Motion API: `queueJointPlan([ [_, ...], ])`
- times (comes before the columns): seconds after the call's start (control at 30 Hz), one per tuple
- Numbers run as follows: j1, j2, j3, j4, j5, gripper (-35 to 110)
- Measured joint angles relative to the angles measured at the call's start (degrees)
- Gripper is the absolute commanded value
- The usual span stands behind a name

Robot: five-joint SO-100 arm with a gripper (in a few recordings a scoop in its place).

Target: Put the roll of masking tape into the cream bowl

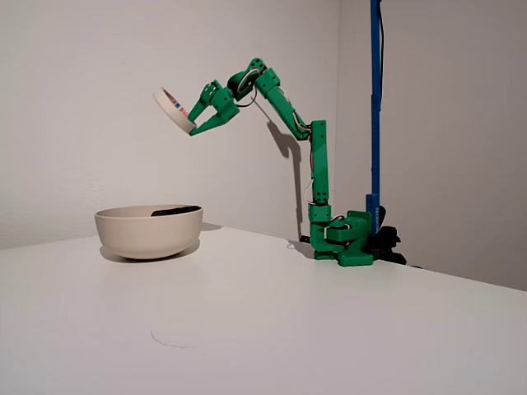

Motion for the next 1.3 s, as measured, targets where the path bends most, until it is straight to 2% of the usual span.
queueJointPlan([
  [0.4, 7.38, -17.31, 0.00, -8.96, -0.44, -8],
  [0.9, 7.82, -29.00, 0.09, -8.79, -0.79, -8],
  [1.23, 5.98, -30.59, 0.09, -9.58, -1.93, -8],
  [1.3, 5.45, -30.59, 0.09, -9.58, -2.11, -1],
])
